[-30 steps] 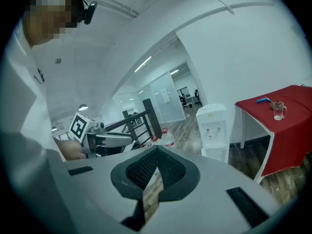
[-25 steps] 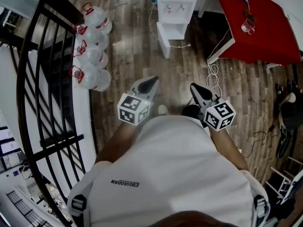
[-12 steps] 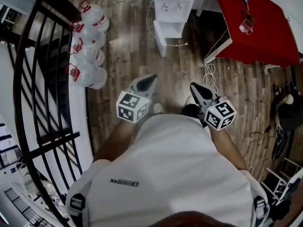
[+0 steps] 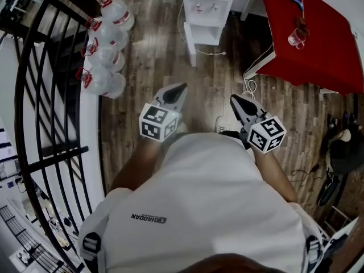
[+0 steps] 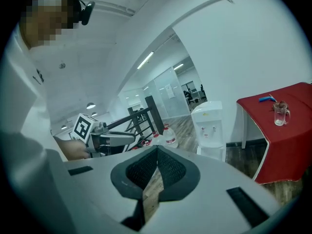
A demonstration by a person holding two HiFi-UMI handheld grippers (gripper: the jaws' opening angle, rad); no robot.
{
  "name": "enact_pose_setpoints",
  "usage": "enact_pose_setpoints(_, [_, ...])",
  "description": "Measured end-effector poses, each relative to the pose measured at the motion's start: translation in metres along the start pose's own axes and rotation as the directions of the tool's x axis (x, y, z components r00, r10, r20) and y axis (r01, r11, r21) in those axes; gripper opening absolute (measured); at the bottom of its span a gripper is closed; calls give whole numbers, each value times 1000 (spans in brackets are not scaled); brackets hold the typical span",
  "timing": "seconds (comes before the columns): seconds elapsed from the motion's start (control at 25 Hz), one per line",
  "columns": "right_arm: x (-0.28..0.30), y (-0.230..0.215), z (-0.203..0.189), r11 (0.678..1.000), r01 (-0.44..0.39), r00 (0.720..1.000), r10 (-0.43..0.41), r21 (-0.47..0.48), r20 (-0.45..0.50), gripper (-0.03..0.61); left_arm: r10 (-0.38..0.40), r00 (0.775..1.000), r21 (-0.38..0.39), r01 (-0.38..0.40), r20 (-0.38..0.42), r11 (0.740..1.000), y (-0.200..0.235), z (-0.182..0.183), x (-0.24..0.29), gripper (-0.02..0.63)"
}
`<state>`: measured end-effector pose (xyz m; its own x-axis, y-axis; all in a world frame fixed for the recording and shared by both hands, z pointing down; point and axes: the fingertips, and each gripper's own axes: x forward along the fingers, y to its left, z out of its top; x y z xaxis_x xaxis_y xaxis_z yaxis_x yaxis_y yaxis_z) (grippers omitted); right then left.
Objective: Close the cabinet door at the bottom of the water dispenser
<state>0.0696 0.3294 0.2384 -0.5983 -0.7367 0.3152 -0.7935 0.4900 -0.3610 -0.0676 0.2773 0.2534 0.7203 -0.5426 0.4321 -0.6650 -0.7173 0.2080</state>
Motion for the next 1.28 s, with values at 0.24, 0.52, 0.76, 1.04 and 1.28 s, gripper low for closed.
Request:
enact_pose_setpoints(0.24, [-20, -63, 2, 998, -66, 997, 65, -21, -48, 20, 105, 994, -38, -105, -4, 994, -21, -1, 41, 0])
enact_pose_setpoints(0.52, [-18, -104, -9, 990, -138, 986, 136, -16, -98, 20, 221, 974, -78, -224, -44, 971, -33, -15, 66, 0])
enact_pose_setpoints(0.76, [10, -101, -17, 980, -198, 973, 200, 29, -116, 20, 257, 960, -87, -267, -114, 960, -25, -27, 59, 0])
enact_pose_setpoints(1.04, [70, -102, -23, 981, -195, 963, 196, 27, -184, 20, 230, 963, -118, -247, -139, 962, 23, -31, 77, 0])
enact_pose_setpoints(1.28, [138, -108, -35, 991, -135, 956, 126, -14, -266, 20, 184, 970, -108, -202, -158, 973, 88, -42, 88, 0])
